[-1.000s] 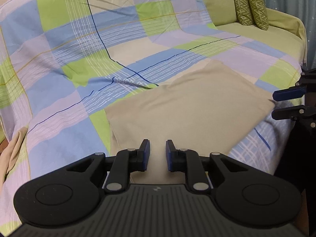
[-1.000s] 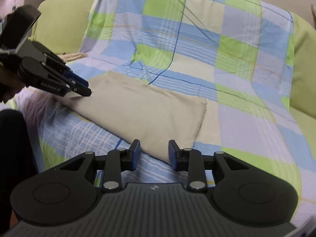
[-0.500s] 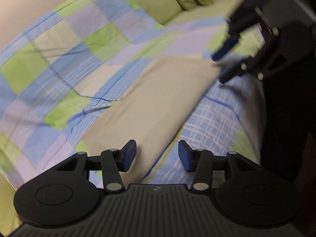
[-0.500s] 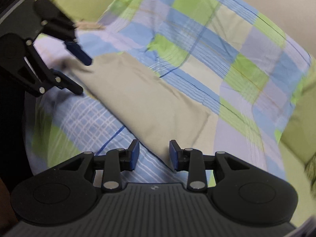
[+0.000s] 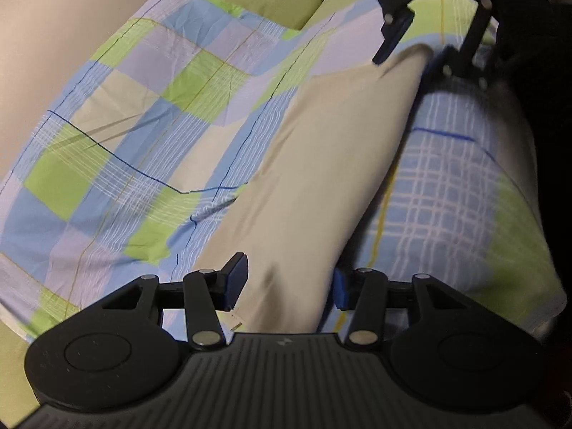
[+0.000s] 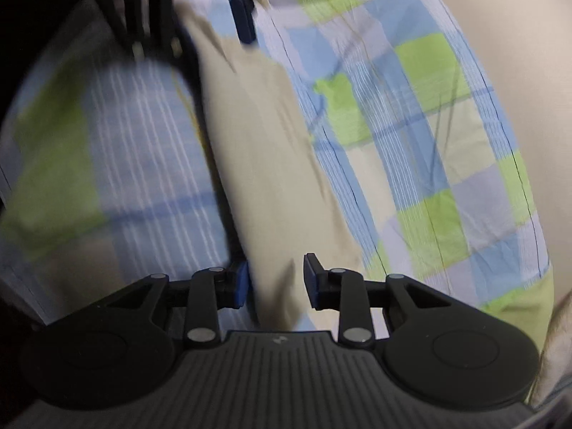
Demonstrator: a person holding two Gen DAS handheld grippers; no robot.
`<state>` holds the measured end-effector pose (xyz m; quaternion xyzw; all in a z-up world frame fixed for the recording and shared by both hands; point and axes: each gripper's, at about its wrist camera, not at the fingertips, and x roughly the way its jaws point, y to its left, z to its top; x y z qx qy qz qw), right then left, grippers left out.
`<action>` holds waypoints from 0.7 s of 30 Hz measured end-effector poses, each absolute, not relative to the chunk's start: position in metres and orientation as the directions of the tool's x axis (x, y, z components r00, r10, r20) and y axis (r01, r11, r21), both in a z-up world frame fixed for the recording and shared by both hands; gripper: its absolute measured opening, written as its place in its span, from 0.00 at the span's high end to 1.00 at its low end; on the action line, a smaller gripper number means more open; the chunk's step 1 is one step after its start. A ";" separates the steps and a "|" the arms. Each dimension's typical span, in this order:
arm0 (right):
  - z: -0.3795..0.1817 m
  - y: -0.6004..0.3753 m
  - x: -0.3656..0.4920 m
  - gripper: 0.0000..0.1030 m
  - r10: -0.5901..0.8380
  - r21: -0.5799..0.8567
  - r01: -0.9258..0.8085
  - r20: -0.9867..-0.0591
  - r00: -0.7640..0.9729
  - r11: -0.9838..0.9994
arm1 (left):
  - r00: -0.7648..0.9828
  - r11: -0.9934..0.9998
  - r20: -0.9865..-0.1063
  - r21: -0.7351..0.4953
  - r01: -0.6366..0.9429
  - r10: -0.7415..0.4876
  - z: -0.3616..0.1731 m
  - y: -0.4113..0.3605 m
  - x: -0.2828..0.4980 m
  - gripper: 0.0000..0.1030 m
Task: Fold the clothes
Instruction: 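Grasp the folded beige top's edge with both grippers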
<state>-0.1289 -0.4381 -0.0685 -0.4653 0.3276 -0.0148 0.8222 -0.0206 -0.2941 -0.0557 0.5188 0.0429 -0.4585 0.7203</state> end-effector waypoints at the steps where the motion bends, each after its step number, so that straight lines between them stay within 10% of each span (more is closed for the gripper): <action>1: -0.071 -0.439 -0.128 0.76 -0.331 -0.782 -0.285 -0.521 0.786 0.553 | 0.583 0.026 -0.531 0.725 0.688 -0.615 -0.058 -0.297 -0.023 0.52; 13: -0.091 -0.427 -0.125 0.86 -0.324 -0.828 -0.336 -0.501 0.802 0.448 | 0.598 -0.110 -0.525 0.800 0.590 -0.605 -0.081 -0.302 -0.040 0.92; 21: -0.072 -0.426 -0.127 0.93 -0.307 -0.796 -0.335 -0.528 0.792 0.505 | 0.582 -0.141 -0.559 0.781 0.608 -0.591 -0.063 -0.296 -0.041 0.97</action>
